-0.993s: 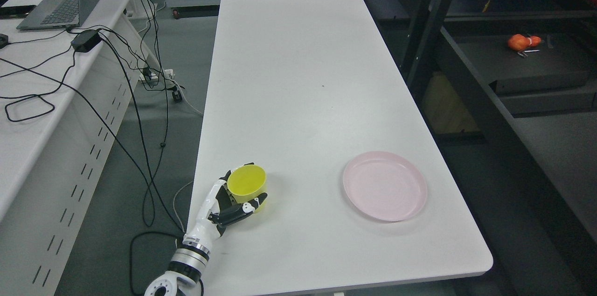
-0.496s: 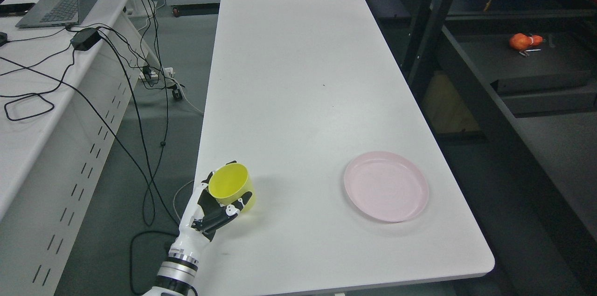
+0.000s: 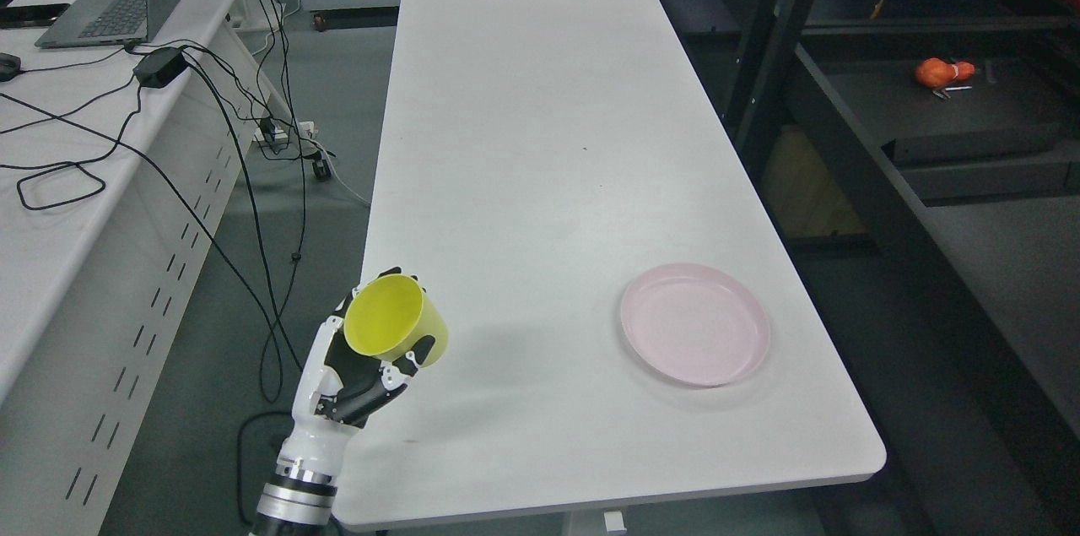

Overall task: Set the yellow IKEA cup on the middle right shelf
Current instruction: 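Hold the cup in the left hand while turning toward the black rack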

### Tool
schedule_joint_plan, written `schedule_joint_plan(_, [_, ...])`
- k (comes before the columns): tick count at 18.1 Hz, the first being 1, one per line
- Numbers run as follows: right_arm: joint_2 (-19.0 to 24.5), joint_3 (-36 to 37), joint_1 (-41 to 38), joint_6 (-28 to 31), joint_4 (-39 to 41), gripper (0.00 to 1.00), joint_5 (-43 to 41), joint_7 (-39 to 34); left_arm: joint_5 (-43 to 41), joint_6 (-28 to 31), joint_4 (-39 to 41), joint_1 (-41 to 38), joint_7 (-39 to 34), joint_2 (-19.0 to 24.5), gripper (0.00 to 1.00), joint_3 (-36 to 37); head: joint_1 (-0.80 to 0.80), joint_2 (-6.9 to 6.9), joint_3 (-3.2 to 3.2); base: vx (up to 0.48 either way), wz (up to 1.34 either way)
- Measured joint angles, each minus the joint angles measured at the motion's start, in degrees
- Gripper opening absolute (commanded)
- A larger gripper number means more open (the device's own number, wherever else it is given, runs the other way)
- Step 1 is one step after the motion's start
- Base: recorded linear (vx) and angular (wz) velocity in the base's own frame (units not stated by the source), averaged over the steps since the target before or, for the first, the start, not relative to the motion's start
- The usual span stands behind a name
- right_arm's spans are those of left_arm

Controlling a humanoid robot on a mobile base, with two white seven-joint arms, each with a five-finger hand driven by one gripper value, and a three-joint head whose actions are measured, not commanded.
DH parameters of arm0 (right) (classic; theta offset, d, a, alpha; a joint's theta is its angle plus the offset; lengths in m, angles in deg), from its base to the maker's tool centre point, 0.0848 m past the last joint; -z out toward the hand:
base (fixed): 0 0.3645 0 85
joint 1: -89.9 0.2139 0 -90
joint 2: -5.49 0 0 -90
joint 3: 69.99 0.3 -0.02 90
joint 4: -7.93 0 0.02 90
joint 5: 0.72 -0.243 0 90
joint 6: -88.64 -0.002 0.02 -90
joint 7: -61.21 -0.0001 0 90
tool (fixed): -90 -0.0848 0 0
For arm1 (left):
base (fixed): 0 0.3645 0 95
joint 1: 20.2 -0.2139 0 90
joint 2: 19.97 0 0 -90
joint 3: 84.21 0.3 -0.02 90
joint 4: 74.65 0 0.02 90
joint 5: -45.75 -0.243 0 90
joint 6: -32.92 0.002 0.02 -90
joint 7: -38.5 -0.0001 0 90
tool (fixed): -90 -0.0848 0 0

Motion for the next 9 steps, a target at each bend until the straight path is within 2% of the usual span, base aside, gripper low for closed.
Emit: schedule_joint_plan(9, [0.00, 0.00, 0.00, 0.00, 0.00, 0.99, 0.00, 0.00, 0.45, -0.33, 3.38, -0.54, 0.03, 0.00, 0.02, -1.23, 0.00, 0.00, 0.00, -0.145, -0.10])
